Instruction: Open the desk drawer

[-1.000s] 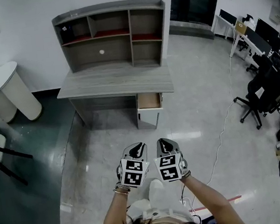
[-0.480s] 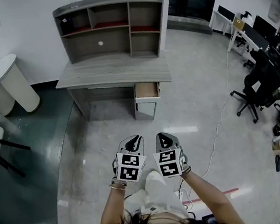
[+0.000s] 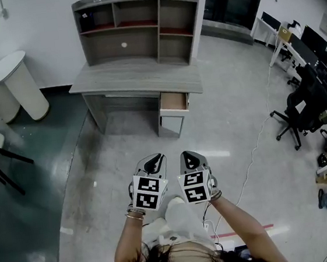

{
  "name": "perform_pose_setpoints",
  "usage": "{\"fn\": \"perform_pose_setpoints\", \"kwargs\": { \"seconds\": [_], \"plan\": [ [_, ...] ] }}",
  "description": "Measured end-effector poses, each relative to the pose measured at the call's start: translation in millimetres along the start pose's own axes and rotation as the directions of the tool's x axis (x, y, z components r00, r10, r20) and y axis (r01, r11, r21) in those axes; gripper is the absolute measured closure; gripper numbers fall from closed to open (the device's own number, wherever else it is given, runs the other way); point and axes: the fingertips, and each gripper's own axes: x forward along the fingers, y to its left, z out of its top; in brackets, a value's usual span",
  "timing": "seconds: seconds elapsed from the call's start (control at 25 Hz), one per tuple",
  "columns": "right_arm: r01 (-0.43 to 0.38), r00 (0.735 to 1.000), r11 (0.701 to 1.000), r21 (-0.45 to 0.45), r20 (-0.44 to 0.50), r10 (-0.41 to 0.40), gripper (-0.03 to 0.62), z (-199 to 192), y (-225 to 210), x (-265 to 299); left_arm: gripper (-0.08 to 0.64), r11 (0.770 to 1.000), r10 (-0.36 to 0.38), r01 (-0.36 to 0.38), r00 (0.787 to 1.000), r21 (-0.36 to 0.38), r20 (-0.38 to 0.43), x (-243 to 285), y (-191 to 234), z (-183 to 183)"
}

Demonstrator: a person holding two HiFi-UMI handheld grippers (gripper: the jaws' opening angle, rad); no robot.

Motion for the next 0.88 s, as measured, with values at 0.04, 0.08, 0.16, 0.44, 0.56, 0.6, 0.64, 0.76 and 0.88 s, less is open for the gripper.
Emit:
{"fn": "perform_pose_setpoints", "kwargs": {
  "seconds": [0.04, 0.08, 0.16, 0.44, 0.56, 0.6, 0.64, 0.76, 0.88],
  "plan": [
    [-0.002, 1.0, 1.0, 0.0, -0.002, 0.002, 0.571, -1, 0, 0, 0.523, 1.0, 0.004, -0.004, 1.0, -0.003, 0.003, -1, 0, 0],
    [-0.005, 1.0, 1.0, 0.002, -0.002, 0.005, 0.571, -2, 1, 0, 0.523, 1.0, 0.007, -0.007, 1.0, -0.005, 0.004, -2, 0, 0],
    [-0.014, 1.0, 1.0, 0.009, 0.004, 0.014, 0.571, -2, 3, -2, 0.526, 1.0, 0.011, -0.01, 1.0, -0.016, 0.009, -4, 0, 1],
    [-0.038, 0.999, 0.999, 0.034, 0.019, 0.037, 0.571, -7, 7, -8, 0.537, 1.0, -0.008, 0.008, 1.0, -0.028, 0.017, -7, -10, 0],
    [-0.041, 0.999, 0.999, 0.028, 0.022, 0.04, 0.571, -8, 8, -8, 0.537, 1.0, -0.006, 0.006, 1.0, -0.011, 0.008, -6, -13, -2],
    [-0.04, 0.999, 0.999, 0.028, 0.022, 0.039, 0.571, -9, 8, -9, 0.537, 1.0, -0.005, 0.005, 1.0, -0.008, 0.004, -6, -13, -4],
    [-0.037, 0.999, 0.999, 0.03, 0.02, 0.037, 0.571, -10, 8, -9, 0.537, 1.0, -0.005, 0.005, 1.0, -0.008, 0.001, -7, -13, -5],
    [-0.03, 0.999, 0.999, 0.039, 0.015, 0.029, 0.571, -12, 6, -11, 0.537, 1.0, -0.005, 0.005, 1.0, -0.016, 0.001, -7, -14, -7],
    [-0.031, 0.999, 0.999, 0.04, 0.011, 0.03, 0.571, -17, 7, -14, 0.536, 1.0, -0.001, 0.001, 1.0, 0.0, 0.009, -7, -16, -11]
  ]
}}
